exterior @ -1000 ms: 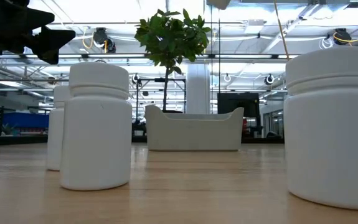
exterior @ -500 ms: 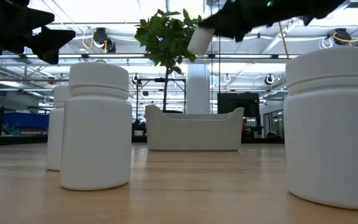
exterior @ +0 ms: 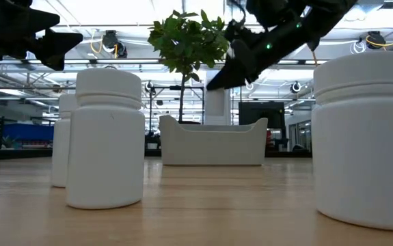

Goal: Pick and place pill bottles into a basket
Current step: Put the white pill bottle into the gray bin

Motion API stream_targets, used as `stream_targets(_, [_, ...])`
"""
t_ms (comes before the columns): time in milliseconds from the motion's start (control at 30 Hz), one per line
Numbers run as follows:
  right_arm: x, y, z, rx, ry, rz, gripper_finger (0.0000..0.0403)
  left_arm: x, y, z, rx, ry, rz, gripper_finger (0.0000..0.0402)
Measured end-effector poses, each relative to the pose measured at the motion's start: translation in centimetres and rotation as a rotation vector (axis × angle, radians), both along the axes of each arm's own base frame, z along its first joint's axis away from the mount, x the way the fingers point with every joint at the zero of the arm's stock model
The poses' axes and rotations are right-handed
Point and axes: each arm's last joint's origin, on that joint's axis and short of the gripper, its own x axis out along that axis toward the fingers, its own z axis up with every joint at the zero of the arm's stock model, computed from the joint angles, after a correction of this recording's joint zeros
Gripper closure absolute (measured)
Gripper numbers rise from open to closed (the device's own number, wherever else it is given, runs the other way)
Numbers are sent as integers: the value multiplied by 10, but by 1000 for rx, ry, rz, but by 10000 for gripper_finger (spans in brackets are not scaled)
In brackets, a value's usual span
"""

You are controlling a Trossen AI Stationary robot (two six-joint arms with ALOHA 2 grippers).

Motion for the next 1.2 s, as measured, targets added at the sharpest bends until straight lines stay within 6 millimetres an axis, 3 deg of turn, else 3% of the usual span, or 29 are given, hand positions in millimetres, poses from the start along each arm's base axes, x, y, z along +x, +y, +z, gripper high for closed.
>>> stream_targets(200, [3, -3, -16, 19, 45, -15, 249, 0, 0, 0, 0, 0, 0, 151])
stream_targets(600, [-18, -12, -45, 103, -16, -23, 244, 0, 0, 0, 0, 0, 0, 151])
stream_targets(833, [-25, -15, -54, 122, -13, -47, 250, 0, 0, 0, 0, 0, 0, 151])
stream_targets(1200, [-22, -19, -64, 189, -14, -39, 248, 0, 0, 0, 0, 1, 0, 151])
